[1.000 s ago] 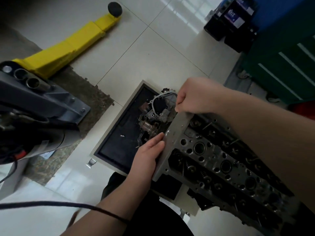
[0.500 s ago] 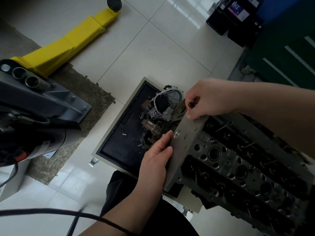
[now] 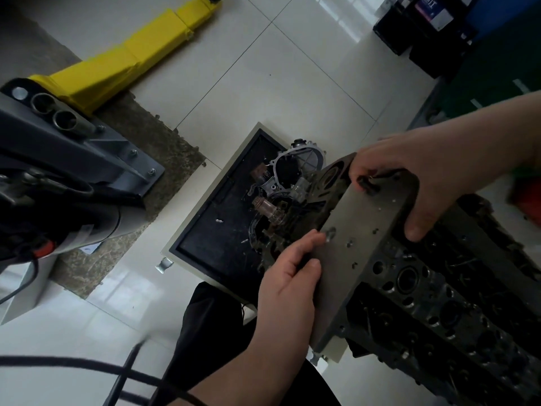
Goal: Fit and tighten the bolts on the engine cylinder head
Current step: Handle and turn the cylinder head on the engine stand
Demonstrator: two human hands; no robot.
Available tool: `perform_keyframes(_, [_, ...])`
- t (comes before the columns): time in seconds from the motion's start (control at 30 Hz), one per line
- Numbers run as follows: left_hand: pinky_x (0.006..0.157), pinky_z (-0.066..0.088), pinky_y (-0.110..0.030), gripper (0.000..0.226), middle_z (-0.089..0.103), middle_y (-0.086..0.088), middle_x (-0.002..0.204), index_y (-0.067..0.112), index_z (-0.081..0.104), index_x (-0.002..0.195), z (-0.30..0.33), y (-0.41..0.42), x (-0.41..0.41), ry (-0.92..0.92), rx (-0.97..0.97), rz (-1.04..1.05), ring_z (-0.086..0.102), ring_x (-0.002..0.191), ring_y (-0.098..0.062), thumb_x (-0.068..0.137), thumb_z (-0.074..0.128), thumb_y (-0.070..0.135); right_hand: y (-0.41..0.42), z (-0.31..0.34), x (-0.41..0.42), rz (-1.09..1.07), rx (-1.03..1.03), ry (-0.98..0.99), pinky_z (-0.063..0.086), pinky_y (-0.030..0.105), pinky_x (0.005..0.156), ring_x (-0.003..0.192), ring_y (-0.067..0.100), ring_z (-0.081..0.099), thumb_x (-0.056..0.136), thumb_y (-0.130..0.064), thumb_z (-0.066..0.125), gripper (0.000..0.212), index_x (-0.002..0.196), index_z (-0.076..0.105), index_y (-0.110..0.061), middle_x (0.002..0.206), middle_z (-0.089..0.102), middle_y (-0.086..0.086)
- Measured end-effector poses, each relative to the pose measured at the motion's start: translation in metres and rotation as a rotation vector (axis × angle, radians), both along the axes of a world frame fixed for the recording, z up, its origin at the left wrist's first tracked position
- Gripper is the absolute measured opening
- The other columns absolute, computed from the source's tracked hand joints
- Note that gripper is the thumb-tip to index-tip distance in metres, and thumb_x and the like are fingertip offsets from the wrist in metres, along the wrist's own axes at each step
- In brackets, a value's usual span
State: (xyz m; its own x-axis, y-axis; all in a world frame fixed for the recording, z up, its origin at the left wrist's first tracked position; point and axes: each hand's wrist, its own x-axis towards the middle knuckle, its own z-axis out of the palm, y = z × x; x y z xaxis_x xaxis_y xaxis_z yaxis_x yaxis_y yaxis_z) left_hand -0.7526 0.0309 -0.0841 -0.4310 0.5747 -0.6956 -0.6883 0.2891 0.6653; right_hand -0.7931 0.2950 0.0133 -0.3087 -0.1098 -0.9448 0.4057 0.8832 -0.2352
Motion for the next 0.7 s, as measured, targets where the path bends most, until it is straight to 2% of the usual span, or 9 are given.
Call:
perform_keyframes(0.07, [0.109, 0.047, -0.035, 0.042, 0.066, 0.026, 0.133, 0.048, 0.076, 0.114, 0.002, 0.003, 0.001, 0.03, 0.019, 0.01, 0.058, 0.129, -0.002, 0.087, 0.056, 0.021, 0.003, -0.005, 0.004, 0.049, -0.001, 0.092, 0.039, 0.012, 0.081, 0.103, -0.009, 0.046, 0.054, -0.043, 0.097, 0.067, 0.103, 0.052, -0.047, 0.107, 0.05, -0.023])
perform_keyframes(0.13, [0.111, 0.044, -0.038, 0.046, 0.066, 0.026, 0.132, 0.044, 0.077, 0.11, 0.004, 0.006, 0.003, 0.101, 0.049, 0.011, 0.054, 0.131, 0.0, 0.084, 0.054, 0.014, 0.006, -0.006, 0.009, 0.048, -0.007, 0.144, 0.039, 0.013, 0.08, 0.103, -0.008, 0.046, 0.059, -0.035, 0.094, 0.06, 0.1, 0.052, -0.047, 0.105, 0.049, -0.024])
perform_keyframes(0.2, [0.107, 0.044, -0.036, 0.048, 0.07, 0.023, 0.126, 0.038, 0.079, 0.099, 0.006, 0.006, 0.005, 0.179, 0.083, 0.04, 0.054, 0.129, -0.002, 0.076, 0.05, 0.008, 0.008, -0.005, 0.01, 0.038, -0.004, 0.141, 0.044, 0.026, 0.087, 0.103, -0.004, 0.049, 0.06, -0.038, 0.092, 0.06, 0.098, 0.048, -0.054, 0.105, 0.047, -0.031])
perform_keyframes(0.27, [0.097, 0.046, -0.036, 0.041, 0.074, 0.016, 0.112, 0.031, 0.078, 0.086, 0.005, 0.006, 0.008, 0.252, 0.088, 0.107, 0.06, 0.119, -0.011, 0.075, 0.051, 0.002, 0.008, -0.003, 0.011, 0.028, -0.007, 0.146, 0.048, 0.034, 0.09, 0.102, -0.001, 0.051, 0.059, -0.042, 0.089, 0.059, 0.099, 0.048, -0.057, 0.106, 0.047, -0.033])
perform_keyframes(0.3, [0.088, 0.046, -0.036, 0.036, 0.073, 0.012, 0.102, 0.028, 0.074, 0.08, 0.003, 0.005, 0.009, 0.281, 0.073, 0.147, 0.063, 0.107, -0.014, 0.075, 0.052, 0.0, 0.008, -0.002, 0.012, 0.025, -0.01, 0.151, 0.049, 0.035, 0.09, 0.102, -0.001, 0.052, 0.06, -0.043, 0.088, 0.058, 0.1, 0.048, -0.057, 0.106, 0.047, -0.033])
perform_keyframes(0.37, [0.071, 0.042, -0.033, 0.031, 0.064, 0.005, 0.083, 0.026, 0.067, 0.072, 0.0, 0.007, 0.011, 0.287, 0.033, 0.213, 0.056, 0.079, -0.016, 0.073, 0.053, -0.001, 0.007, -0.001, 0.013, 0.017, -0.008, 0.16, 0.05, 0.034, 0.09, 0.101, -0.003, 0.051, 0.062, -0.042, 0.088, 0.057, 0.1, 0.048, -0.057, 0.107, 0.046, -0.034])
perform_keyframes(0.43, [0.062, 0.038, -0.025, 0.03, 0.06, 0.004, 0.075, 0.026, 0.064, 0.069, 0.0, 0.011, 0.009, 0.267, 0.017, 0.226, 0.049, 0.067, -0.011, 0.071, 0.051, -0.001, 0.008, -0.001, 0.012, 0.013, 0.005, 0.163, 0.05, 0.033, 0.089, 0.101, -0.003, 0.051, 0.064, -0.042, 0.088, 0.055, 0.1, 0.049, -0.056, 0.107, 0.046, -0.034])
perform_keyframes(0.57, [0.06, 0.04, -0.017, 0.034, 0.063, 0.006, 0.072, 0.026, 0.064, 0.066, -0.001, 0.017, 0.004, 0.251, 0.019, 0.262, 0.051, 0.066, -0.006, 0.07, 0.051, -0.005, 0.01, -0.004, 0.012, 0.028, 0.031, 0.183, 0.049, 0.033, 0.09, 0.102, 0.0, 0.053, 0.066, -0.047, 0.088, 0.051, 0.099, 0.05, -0.053, 0.105, 0.051, -0.027])
perform_keyframes(0.7, [0.062, 0.043, -0.02, 0.034, 0.064, 0.002, 0.073, 0.025, 0.064, 0.064, -0.005, 0.018, 0.002, 0.216, 0.017, 0.29, 0.054, 0.067, -0.009, 0.071, 0.052, -0.006, 0.007, -0.01, 0.012, 0.056, 0.031, 0.215, 0.048, 0.03, 0.09, 0.102, -0.002, 0.051, 0.069, -0.05, 0.087, 0.048, 0.1, 0.051, -0.049, 0.104, 0.049, -0.029])
